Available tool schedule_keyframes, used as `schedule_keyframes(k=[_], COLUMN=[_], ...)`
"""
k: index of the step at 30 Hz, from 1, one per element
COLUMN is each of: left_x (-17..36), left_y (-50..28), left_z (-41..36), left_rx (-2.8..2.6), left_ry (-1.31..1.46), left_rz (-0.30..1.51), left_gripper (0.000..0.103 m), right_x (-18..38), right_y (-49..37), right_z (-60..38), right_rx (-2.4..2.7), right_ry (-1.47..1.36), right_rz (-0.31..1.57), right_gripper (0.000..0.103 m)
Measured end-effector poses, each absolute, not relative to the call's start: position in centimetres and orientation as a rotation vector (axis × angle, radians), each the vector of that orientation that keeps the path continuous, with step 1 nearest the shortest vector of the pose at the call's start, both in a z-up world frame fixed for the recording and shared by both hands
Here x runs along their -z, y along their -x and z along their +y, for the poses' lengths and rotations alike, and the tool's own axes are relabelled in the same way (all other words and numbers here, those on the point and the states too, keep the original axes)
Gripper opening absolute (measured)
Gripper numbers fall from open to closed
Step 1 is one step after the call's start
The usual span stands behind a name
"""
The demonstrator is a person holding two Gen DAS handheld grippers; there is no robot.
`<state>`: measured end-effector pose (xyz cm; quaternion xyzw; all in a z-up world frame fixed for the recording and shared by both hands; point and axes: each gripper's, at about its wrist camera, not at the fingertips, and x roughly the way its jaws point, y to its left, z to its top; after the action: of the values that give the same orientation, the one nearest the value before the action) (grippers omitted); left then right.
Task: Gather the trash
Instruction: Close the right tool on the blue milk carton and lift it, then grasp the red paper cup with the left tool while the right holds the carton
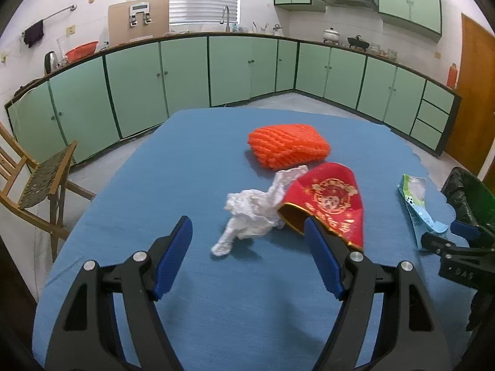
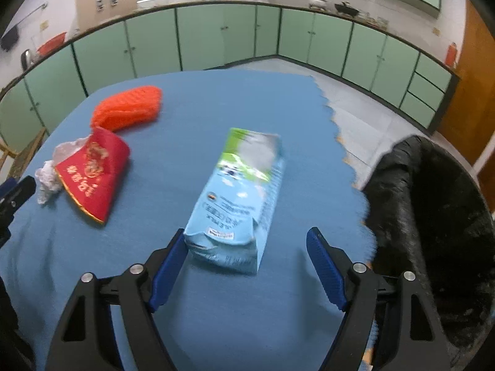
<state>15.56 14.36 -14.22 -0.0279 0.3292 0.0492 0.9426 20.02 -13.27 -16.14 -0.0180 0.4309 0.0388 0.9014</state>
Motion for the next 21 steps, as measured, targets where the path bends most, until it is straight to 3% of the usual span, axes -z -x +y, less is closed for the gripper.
schedule_keyframes(k=[15,18,21], left_x=[13.4,13.4,13.4], left_y=[-16.2,-16.8,-17.5], left_z=[13.0,12.4,11.4], left_rx=[-0.075,-0.055,-0.037], left_ry=[0.033,0.033,0.034], left_rz=[0.655,0.651,0.649], left_gripper=[0.073,0.073,0.073], right_x=[17.5,17.3,17.1], right_y=[-23.6,-23.7,-23.6], right_z=[-12.7,-12.8,-13.1], right_rx=[-0.065,-0.061,-0.084], right_ry=[-0.008,0.016,0.024], right_rz=[0.906,0.896,0.898], right_gripper=[0.076,0.052,0.049])
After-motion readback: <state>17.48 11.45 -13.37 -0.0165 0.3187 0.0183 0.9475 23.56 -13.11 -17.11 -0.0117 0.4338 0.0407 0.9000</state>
